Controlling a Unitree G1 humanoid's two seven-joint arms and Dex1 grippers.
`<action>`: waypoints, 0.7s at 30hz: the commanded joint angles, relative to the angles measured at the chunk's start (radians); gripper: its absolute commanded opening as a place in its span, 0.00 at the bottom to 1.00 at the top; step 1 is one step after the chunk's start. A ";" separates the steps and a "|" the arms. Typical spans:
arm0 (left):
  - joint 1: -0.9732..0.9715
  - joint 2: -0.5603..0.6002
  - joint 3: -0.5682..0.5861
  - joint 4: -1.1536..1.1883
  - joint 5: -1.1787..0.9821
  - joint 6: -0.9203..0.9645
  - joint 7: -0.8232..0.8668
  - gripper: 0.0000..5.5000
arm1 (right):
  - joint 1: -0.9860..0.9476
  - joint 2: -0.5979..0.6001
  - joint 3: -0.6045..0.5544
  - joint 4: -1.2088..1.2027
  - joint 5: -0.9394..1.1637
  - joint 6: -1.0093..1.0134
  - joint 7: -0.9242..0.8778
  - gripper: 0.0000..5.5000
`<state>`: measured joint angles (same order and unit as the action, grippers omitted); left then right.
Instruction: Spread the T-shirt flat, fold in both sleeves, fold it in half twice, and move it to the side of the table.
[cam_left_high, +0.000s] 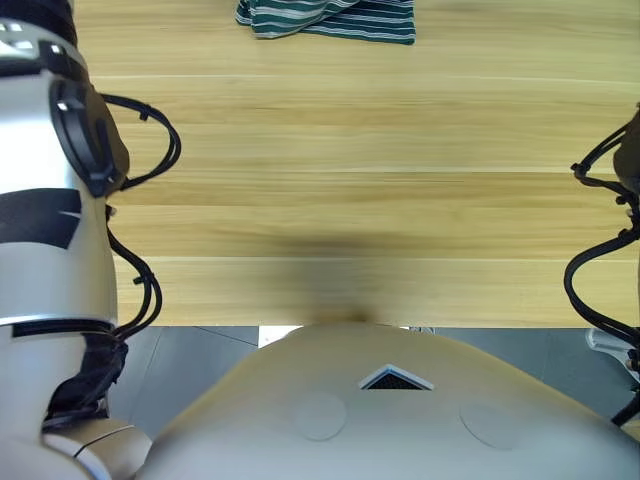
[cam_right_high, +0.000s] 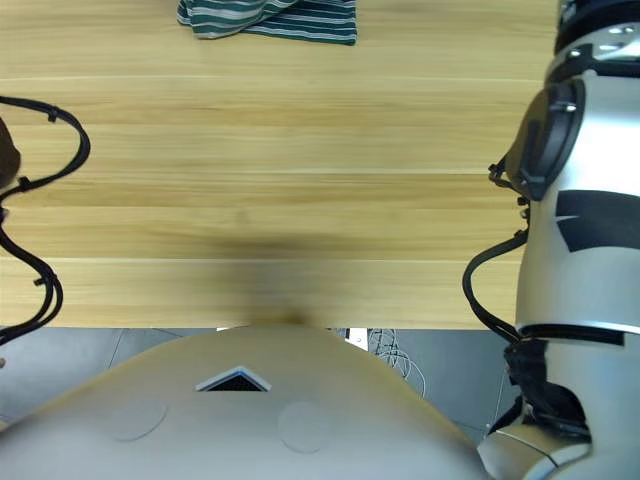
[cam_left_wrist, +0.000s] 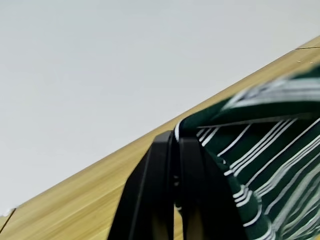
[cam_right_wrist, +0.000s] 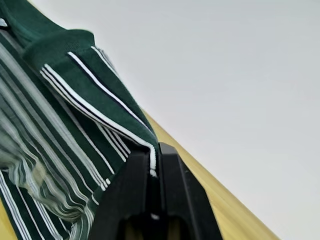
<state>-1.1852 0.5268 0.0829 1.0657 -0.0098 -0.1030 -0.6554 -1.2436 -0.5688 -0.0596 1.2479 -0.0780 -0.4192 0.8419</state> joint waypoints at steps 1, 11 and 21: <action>0.210 0.033 0.032 -0.313 -0.081 0.061 -0.077 0.00 | 0.115 -0.055 -0.032 -0.140 0.099 -0.091 0.208 0.01; 0.697 0.123 0.230 -0.874 -0.329 0.163 -0.168 0.00 | 0.528 -0.116 -0.025 -0.806 0.321 -0.024 0.445 0.01; 1.139 0.116 0.200 -1.353 -0.383 0.069 -0.279 0.00 | 0.892 -0.269 -0.012 -1.216 0.443 0.002 0.605 0.01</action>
<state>-0.1376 0.6208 0.2909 -0.2255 -0.3989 0.0021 -0.8948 -0.4042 -0.8013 -0.0720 0.0917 0.3513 -0.4087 1.4260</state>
